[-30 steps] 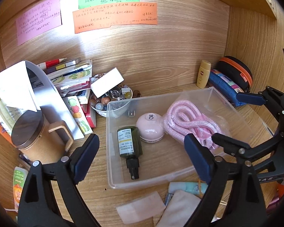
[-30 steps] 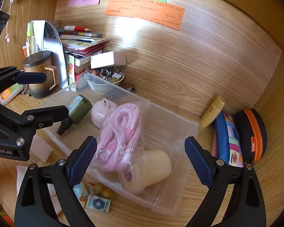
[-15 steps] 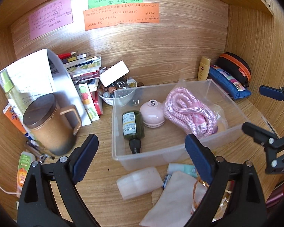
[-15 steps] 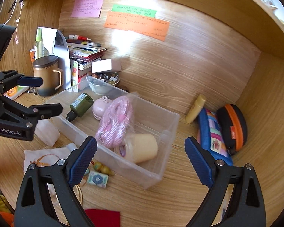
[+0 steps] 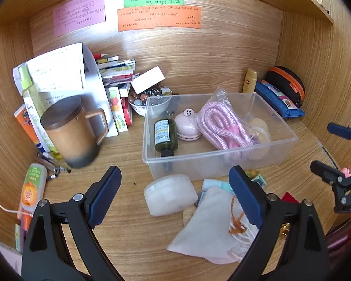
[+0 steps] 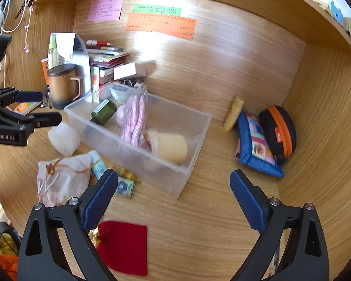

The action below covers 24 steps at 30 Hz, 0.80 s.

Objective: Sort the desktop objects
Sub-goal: 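Open both grippers to release the bottle and rope bag into the clear box, then grasp the white drawstring pouch with the left gripper while the right grasps the red pouch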

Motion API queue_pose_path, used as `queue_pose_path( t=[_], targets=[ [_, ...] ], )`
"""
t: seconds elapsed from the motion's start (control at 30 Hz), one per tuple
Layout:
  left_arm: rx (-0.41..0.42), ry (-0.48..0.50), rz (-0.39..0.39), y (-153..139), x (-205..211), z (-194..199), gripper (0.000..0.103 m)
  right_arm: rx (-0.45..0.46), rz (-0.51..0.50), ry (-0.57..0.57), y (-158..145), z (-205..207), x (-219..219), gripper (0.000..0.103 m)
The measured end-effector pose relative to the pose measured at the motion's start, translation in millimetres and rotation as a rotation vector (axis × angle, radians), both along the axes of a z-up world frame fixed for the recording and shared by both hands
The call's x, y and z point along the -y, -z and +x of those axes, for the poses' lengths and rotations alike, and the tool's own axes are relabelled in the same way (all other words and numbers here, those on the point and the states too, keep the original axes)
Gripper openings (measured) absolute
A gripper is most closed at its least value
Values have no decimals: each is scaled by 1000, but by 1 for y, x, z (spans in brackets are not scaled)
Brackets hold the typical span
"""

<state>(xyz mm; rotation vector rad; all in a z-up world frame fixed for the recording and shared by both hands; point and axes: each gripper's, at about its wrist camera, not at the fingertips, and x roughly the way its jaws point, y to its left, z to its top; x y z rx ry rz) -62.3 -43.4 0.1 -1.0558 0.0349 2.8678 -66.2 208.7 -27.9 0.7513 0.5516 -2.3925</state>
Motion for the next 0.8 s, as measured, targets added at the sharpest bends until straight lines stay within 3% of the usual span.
queue_pose_path(
  t=[0.5, 0.8],
  targets=[
    [90, 59, 59, 33, -27, 27, 98, 137, 7, -73, 47, 35, 10, 96],
    [170, 84, 98, 62, -37, 27, 98, 215, 7, -45, 76, 36, 9, 96]
  ],
)
